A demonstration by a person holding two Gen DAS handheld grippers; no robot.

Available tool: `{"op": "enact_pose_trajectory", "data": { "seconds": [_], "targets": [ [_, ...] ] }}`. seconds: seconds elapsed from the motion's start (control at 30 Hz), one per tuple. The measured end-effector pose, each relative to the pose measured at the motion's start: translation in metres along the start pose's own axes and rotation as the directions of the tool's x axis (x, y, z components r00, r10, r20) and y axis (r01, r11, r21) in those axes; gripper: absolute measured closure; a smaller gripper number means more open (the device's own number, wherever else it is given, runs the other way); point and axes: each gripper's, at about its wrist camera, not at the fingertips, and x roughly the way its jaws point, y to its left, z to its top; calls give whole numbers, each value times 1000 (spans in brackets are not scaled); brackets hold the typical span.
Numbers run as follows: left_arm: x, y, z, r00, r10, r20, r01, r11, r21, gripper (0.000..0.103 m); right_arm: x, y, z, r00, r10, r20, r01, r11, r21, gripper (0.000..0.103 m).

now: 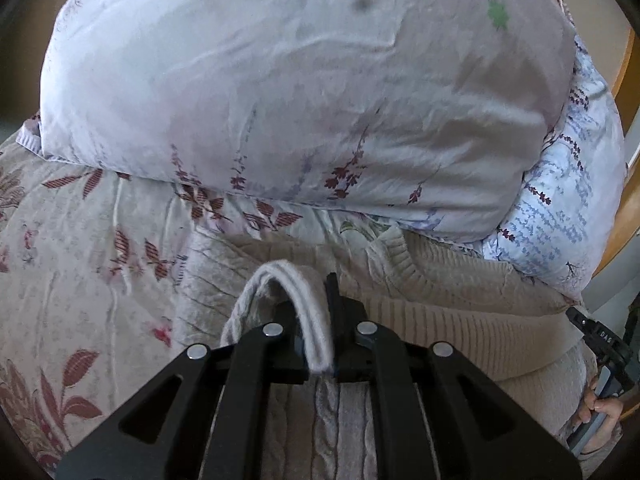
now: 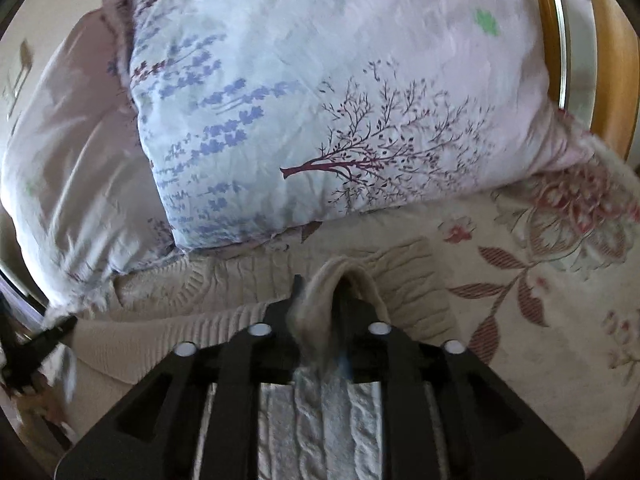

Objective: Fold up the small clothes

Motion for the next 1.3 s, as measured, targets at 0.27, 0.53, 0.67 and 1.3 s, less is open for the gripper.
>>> {"op": "enact_pose_trajectory", "data": {
  "seconds": [0.27,0.53,0.67,1.3],
  "targets": [
    [1,-3,10,997,-73,8,73,996,-53,51,-6,3,9,997,75,18,-76,995,68,45],
    [-42,12,7,995,-62,76,65,997,-41,39,-50,-20,1,995,52,82,-58,996,74,45],
    [-61,31,-9,996,-43,72,46,998,-32,41,-69,-33,-11,997,30,75,-34,998,49,51],
    [-73,38,-63,999,-42,-10,42,998,55,71,-61,-24,-57,998,-59,-26,56,992,-113,76]
  ]
}}
